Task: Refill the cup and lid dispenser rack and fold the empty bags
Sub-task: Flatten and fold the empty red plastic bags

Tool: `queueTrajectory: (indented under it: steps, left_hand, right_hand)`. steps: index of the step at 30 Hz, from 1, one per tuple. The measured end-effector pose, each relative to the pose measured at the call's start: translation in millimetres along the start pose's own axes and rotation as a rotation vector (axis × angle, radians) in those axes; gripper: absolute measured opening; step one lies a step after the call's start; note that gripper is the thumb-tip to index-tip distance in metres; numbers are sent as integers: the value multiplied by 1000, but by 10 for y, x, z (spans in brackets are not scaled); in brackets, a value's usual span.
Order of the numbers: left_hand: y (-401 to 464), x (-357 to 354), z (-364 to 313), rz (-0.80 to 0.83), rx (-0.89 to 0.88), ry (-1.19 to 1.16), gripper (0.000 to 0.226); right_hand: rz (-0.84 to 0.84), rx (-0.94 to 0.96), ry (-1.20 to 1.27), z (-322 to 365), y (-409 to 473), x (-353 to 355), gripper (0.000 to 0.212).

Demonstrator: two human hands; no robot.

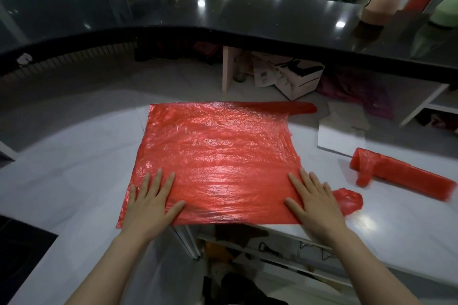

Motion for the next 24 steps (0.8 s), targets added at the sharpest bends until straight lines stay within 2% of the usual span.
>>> queueTrajectory:
  steps: [6, 10, 14, 17, 21, 24]
  left_hand:
    - [-2, -11, 2, 0, 4, 5, 89]
    - [-7, -26, 27, -10, 0, -10, 89]
    - [-4, -24, 37, -21, 4, 0, 87]
    - [-6, -28, 38, -11, 17, 11, 82]
    - [-60, 35, -42, -8, -3, -30, 85]
    - [-222, 203, -77, -94, -64, -162, 88]
  right_hand:
    - [-25, 20, 69, -56, -6, 12, 70]
    - [-186, -35, 372, -282, -142, 185, 58]
    - [-147, -51, 223, -322, -206, 217, 56]
    - [-168, -38, 119, -185, -178, 310, 68]
    - [-51, 162, -38, 294, -49, 259, 84]
    - [73, 305, -116, 618, 68, 37, 88]
Point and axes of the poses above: each hand's wrist, its own y-axis towards the middle knuckle, its own x-axis out of the back of the hand, z = x × y, the point moved 8 cm from there along y, towards the middle knuckle, and after that the axes turned 13 degrees about x, right-handed, at the moved point
